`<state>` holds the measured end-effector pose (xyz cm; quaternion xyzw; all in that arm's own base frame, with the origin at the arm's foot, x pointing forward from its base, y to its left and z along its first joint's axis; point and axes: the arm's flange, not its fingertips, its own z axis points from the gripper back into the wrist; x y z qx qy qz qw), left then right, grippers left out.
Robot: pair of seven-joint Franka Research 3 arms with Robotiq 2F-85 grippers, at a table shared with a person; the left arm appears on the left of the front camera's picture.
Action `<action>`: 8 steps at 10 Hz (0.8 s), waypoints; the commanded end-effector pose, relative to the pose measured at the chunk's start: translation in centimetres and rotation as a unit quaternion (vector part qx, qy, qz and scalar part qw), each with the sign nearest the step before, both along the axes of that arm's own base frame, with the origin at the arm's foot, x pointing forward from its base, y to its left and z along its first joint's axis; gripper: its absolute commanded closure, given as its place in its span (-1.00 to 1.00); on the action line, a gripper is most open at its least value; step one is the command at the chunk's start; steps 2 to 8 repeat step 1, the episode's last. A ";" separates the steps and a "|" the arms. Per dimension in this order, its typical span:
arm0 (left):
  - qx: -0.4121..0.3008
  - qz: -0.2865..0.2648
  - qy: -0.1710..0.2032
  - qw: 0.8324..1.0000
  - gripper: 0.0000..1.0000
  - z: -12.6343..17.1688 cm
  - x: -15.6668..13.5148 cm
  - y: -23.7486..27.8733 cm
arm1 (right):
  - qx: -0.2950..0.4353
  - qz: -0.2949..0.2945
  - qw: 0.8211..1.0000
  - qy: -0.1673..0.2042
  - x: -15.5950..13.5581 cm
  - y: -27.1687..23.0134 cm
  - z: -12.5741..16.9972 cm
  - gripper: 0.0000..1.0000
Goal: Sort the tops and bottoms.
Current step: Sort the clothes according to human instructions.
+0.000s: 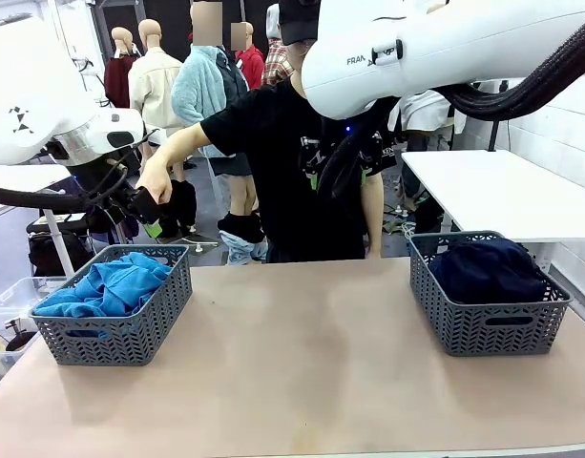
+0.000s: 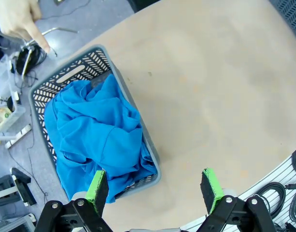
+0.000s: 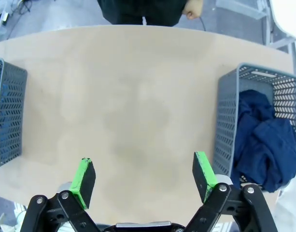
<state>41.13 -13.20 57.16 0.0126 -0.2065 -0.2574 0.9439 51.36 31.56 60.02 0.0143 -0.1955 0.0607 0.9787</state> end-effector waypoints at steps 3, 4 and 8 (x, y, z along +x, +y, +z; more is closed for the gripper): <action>0.000 0.001 0.003 1.000 -1.00 0.2 0.1 0.1 | -0.006 0.005 1.000 0.003 0.1 -0.2 0.0 -1.00; 0.000 0.001 0.003 1.000 -1.00 0.2 0.1 0.1 | -0.006 0.005 1.000 0.003 0.1 -0.2 0.0 -1.00; 0.000 0.001 0.003 1.000 -1.00 0.2 0.1 0.1 | -0.006 0.005 1.000 0.003 0.1 -0.2 0.0 -1.00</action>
